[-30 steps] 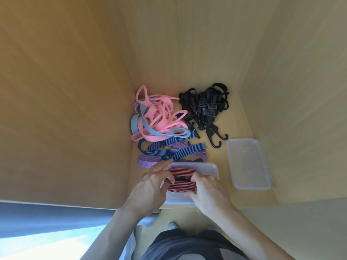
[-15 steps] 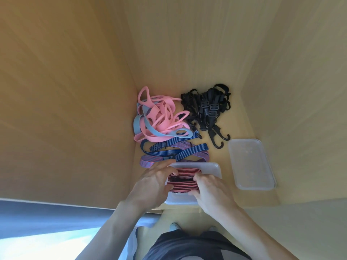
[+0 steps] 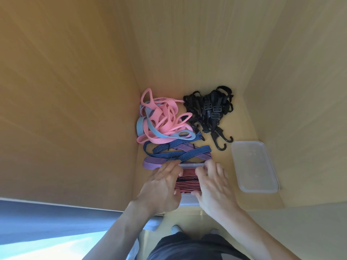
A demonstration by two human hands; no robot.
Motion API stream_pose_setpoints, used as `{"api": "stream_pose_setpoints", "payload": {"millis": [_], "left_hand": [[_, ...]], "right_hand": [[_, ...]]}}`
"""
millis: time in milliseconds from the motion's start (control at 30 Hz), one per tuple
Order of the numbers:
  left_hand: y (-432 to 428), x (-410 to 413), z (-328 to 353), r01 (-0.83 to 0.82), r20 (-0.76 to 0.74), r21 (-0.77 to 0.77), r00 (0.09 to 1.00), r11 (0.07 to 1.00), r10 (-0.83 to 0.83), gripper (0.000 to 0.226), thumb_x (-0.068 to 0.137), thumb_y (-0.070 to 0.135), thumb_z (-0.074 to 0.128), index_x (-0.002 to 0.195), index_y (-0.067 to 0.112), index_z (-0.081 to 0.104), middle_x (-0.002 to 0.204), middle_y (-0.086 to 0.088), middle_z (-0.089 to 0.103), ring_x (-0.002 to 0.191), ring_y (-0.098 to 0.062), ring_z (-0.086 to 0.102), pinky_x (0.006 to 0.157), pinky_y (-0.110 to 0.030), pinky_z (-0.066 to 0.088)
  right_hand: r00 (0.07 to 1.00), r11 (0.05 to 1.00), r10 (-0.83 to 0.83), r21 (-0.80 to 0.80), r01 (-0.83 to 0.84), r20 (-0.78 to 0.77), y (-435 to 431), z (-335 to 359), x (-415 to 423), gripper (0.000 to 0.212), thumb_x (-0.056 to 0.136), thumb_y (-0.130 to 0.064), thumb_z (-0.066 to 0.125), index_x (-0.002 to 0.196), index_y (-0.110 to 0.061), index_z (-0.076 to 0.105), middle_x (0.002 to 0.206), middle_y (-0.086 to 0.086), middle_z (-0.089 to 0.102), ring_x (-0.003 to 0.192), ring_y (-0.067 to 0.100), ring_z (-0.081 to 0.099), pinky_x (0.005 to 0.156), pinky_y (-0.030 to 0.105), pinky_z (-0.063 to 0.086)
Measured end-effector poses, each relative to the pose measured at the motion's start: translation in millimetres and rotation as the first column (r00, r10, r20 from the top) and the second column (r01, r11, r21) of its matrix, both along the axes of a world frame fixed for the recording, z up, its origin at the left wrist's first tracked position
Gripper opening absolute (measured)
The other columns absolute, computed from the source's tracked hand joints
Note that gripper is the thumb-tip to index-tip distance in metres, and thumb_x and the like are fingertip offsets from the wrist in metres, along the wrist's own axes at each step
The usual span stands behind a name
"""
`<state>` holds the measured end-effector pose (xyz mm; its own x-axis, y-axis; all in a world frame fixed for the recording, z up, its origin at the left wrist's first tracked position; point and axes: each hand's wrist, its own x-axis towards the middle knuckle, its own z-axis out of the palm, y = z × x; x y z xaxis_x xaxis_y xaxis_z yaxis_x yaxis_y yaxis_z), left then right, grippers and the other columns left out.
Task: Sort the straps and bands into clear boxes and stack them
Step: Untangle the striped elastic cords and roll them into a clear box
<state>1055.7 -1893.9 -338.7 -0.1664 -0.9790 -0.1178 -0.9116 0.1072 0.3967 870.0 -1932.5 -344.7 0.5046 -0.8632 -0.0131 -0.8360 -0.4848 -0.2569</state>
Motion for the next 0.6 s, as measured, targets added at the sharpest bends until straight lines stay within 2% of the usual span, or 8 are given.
{"api": "stream_pose_setpoints", "payload": {"millis": [67, 100, 167, 200, 267, 367, 600], "left_hand": [[-1.6, -2.5, -2.1, 0.017, 0.022, 0.063, 1.000, 0.998, -0.019, 0.053, 0.080, 0.040, 0.066, 0.125, 0.023, 0.044, 0.167, 0.008, 0.015, 0.154, -0.014, 0.011, 0.121, -0.037, 0.022], [-4.3, -3.1, -2.9, 0.024, 0.056, 0.088, 0.998, 0.996, -0.029, 0.061, 0.079, 0.044, 0.071, 0.128, 0.022, 0.042, 0.167, 0.008, 0.013, 0.154, -0.012, 0.009, 0.122, -0.037, 0.020], [-12.8, -4.9, -3.6, 0.045, 0.170, 0.096, 0.984, 0.994, -0.061, 0.073, 0.076, 0.047, 0.079, 0.132, 0.020, 0.040, 0.163, 0.006, 0.023, 0.150, -0.014, 0.019, 0.118, -0.035, 0.025], [-16.7, -6.2, -3.6, 0.058, 0.224, 0.085, 0.972, 0.995, -0.076, 0.077, 0.073, 0.047, 0.082, 0.132, 0.020, 0.040, 0.156, 0.006, 0.033, 0.144, -0.016, 0.028, 0.113, -0.034, 0.030], [-21.9, -8.7, -4.4, 0.082, 0.282, 0.055, 0.955, 0.995, -0.094, 0.077, 0.069, 0.047, 0.084, 0.128, 0.020, 0.041, 0.137, 0.007, 0.043, 0.127, -0.018, 0.040, 0.102, -0.034, 0.038], [-24.0, -10.2, -9.5, 0.096, 0.257, -0.014, 0.962, 0.995, -0.089, 0.064, 0.070, 0.039, 0.080, 0.121, 0.020, 0.046, 0.123, 0.005, 0.049, 0.117, -0.020, 0.045, 0.095, -0.033, 0.042], [-30.1, -11.4, -12.3, 0.077, 0.194, -0.046, 0.979, 0.996, -0.067, 0.041, 0.075, 0.031, 0.072, 0.108, 0.022, 0.049, 0.108, 0.004, 0.055, 0.106, -0.020, 0.050, 0.085, -0.033, 0.047]], "right_hand": [[0.997, 0.995, 0.069, -0.064, -0.072, -0.044, -3.4, -0.2, 1.3, 0.059, 0.056, -0.033, 0.093, 0.101, -0.011, 0.062, 0.130, 0.012, 0.055, 0.122, 0.034, 0.052, 0.103, 0.048, 0.047], [0.990, 0.989, 0.118, -0.075, -0.124, -0.082, -6.0, -2.3, 1.9, 0.057, 0.061, -0.032, 0.090, 0.105, -0.009, 0.062, 0.140, 0.014, 0.051, 0.133, 0.036, 0.046, 0.113, 0.052, 0.038], [0.971, 0.978, 0.201, -0.034, -0.207, -0.133, -13.9, -8.4, 3.3, 0.056, 0.074, -0.032, 0.082, 0.118, -0.008, 0.057, 0.152, 0.012, 0.040, 0.146, 0.034, 0.032, 0.123, 0.055, 0.019], [0.963, 0.974, 0.225, 0.007, -0.226, -0.146, -18.3, -10.7, 4.5, 0.059, 0.077, -0.034, 0.080, 0.124, -0.009, 0.054, 0.152, 0.009, 0.038, 0.146, 0.031, 0.029, 0.123, 0.054, 0.015], [0.954, 0.970, 0.243, 0.046, -0.238, -0.178, -25.6, -11.4, 9.1, 0.065, 0.076, -0.042, 0.079, 0.127, -0.014, 0.049, 0.140, 0.004, 0.042, 0.135, 0.027, 0.038, 0.119, 0.046, 0.022], [0.956, 0.970, 0.242, 0.044, -0.238, -0.164, -32.6, -11.3, 13.2, 0.065, 0.069, -0.050, 0.081, 0.118, -0.018, 0.052, 0.121, 0.000, 0.049, 0.115, 0.025, 0.048, 0.101, 0.040, 0.035], [0.966, 0.974, 0.225, 0.059, -0.219, -0.124, -35.9, -10.8, 11.0, 0.063, 0.061, -0.048, 0.087, 0.108, -0.019, 0.057, 0.112, -0.002, 0.058, 0.106, 0.024, 0.055, 0.090, 0.039, 0.040]]}}
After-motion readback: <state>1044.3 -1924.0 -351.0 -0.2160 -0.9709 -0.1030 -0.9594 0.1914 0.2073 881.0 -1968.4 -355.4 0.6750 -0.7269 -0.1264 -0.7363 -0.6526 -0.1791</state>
